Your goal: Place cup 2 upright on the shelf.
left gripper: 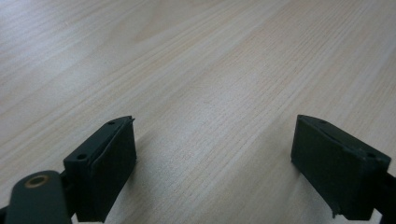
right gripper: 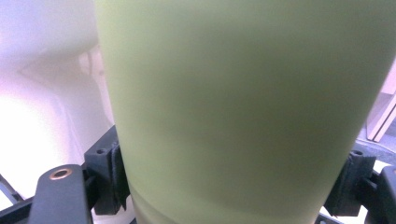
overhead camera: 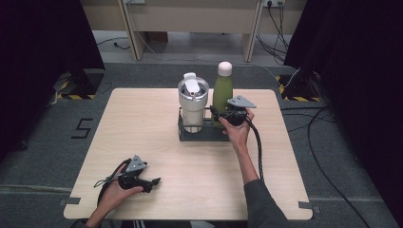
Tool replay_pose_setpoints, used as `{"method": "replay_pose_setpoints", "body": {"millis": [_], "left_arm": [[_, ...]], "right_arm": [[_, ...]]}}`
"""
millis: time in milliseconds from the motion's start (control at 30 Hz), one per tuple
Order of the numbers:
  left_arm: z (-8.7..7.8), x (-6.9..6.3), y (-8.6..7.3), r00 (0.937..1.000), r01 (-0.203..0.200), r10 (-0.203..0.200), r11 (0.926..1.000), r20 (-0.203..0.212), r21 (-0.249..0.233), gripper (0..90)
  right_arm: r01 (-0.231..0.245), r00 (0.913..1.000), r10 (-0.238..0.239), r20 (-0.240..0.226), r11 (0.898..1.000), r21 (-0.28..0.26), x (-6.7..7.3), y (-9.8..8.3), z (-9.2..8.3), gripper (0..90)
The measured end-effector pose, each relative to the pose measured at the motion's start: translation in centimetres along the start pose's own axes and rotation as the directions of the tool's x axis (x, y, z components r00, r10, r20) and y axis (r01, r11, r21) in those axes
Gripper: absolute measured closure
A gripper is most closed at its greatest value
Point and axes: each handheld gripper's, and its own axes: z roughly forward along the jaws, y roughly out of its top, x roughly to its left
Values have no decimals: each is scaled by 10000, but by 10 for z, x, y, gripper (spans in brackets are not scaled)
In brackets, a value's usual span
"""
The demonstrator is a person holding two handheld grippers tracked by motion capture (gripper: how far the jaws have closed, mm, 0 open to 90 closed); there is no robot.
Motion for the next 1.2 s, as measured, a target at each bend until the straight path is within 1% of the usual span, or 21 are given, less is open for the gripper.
{"method": "replay_pose_setpoints", "body": {"millis": [200,267,400,433,700,800,900,1200], "left_arm": [[0,0,0,10000,-1,1,10000,6,-1,135],[0,0,0,10000,-14,14,10000,15,8,135],[0,0,0,10000,-25,25,10000,42,14,135],[0,0,0,10000,-28,28,10000,42,16,135],[0,0,0,10000,-32,32,10000,26,16,135],[0,0,0,10000,-27,26,10000,45,11,135],[0,0,0,10000,-28,28,10000,26,12,135],[0,0,0,10000,-49,49,10000,37,8,135]], "right_arm": [[-54,10000,54,10,9999,134,1,-5,3,208],[19,10000,-19,19,9999,145,1,-6,4,208],[-118,9999,118,25,9998,127,1,-8,3,208],[-39,10000,38,39,9999,101,0,-8,3,208],[0,9998,-3,188,9999,147,-2,-10,-1,207],[54,9999,-57,125,9997,232,-2,-10,-1,206],[208,9997,-211,100,9993,307,-2,-10,-2,206],[234,9997,-235,49,9993,295,-1,-11,-3,201]]}}
